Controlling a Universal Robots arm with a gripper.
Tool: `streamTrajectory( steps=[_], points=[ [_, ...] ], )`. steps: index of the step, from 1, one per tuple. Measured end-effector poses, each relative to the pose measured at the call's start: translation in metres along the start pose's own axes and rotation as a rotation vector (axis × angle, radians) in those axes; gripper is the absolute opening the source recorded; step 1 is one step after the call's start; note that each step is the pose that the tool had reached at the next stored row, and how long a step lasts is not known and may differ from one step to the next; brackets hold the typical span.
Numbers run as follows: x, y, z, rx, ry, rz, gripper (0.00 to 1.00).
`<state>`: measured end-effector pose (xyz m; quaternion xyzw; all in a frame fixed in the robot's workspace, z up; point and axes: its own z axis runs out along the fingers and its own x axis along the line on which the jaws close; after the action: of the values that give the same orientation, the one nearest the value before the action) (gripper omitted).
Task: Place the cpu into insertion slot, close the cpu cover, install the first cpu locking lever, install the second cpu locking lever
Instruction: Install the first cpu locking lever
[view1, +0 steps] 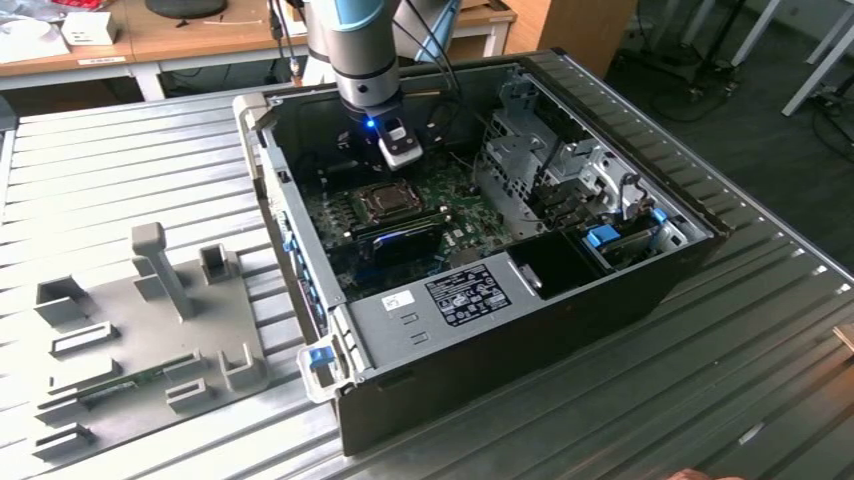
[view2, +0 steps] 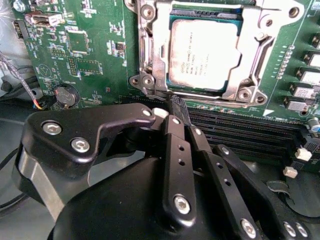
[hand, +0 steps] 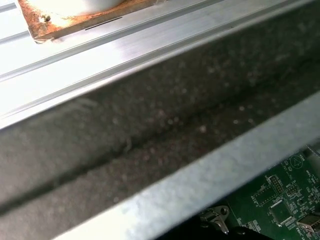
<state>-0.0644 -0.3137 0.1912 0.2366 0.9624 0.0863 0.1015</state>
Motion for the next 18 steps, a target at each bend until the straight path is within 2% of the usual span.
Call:
streamTrajectory(
  steps=[8, 14, 18],
  points=[
    [-0.0023, 0.0014, 0.0001, -0.0003, 0.0007, 0.0, 0.11],
    [-0.0039, 0.0037, -0.0106, 0.0054, 0.0105, 0.002, 0.11],
    [-0.0041, 0.0039, -0.0114, 0.0058, 0.0114, 0.002, 0.11]
  ],
)
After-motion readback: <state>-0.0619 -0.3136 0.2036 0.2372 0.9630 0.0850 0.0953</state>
